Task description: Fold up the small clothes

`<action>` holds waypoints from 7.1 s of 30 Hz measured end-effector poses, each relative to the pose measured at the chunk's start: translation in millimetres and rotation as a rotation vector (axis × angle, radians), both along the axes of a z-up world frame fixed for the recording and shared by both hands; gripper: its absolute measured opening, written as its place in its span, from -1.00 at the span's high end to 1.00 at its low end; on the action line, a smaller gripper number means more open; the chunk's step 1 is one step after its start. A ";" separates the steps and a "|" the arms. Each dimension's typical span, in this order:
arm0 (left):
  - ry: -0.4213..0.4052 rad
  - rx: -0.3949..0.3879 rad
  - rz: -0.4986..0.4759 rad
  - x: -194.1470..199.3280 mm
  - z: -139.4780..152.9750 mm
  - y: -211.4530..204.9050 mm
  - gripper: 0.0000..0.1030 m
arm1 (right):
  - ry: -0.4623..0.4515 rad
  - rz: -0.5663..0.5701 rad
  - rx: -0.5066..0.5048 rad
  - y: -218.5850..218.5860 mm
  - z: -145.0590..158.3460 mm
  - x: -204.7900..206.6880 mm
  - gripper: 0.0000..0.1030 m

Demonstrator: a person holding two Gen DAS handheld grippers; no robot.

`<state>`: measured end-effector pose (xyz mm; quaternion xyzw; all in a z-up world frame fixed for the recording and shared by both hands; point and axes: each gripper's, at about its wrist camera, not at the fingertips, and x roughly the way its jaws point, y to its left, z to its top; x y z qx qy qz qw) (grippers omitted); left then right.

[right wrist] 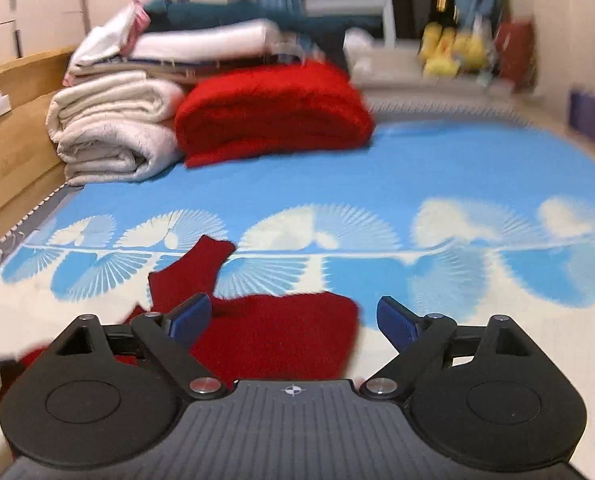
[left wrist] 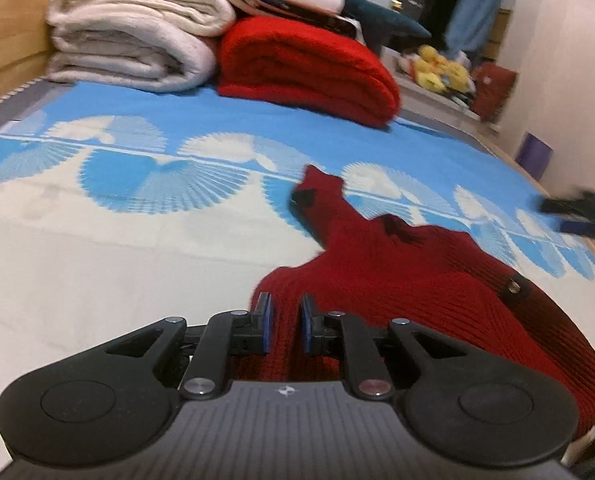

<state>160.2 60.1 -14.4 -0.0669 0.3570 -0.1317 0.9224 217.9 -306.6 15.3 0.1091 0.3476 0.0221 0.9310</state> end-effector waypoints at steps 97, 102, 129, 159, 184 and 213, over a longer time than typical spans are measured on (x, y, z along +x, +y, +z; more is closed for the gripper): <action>0.255 0.411 0.281 39.7 -82.7 -4.7 -0.27 | 0.095 -0.163 0.548 -42.7 -46.6 -110.5 -0.05; 0.255 0.420 0.283 42.1 -81.4 -8.6 -0.28 | 0.115 -0.501 0.312 -109.3 -56.2 -122.6 0.01; 0.267 0.418 0.312 60.4 -81.6 -23.7 -0.52 | -0.070 -0.758 -0.339 -139.9 36.3 -124.3 -0.51; 0.261 0.386 0.284 38.1 -65.7 -11.4 -0.67 | 0.215 -0.692 0.041 -77.4 -31.0 -237.5 0.64; 0.181 0.570 0.340 40.1 -59.1 17.1 -0.77 | 0.186 -0.321 -0.036 18.8 -36.8 -100.4 -0.49; 0.245 0.584 0.295 68.2 -88.2 56.1 0.63 | 0.276 -0.354 0.086 22.6 -59.9 -76.8 -0.51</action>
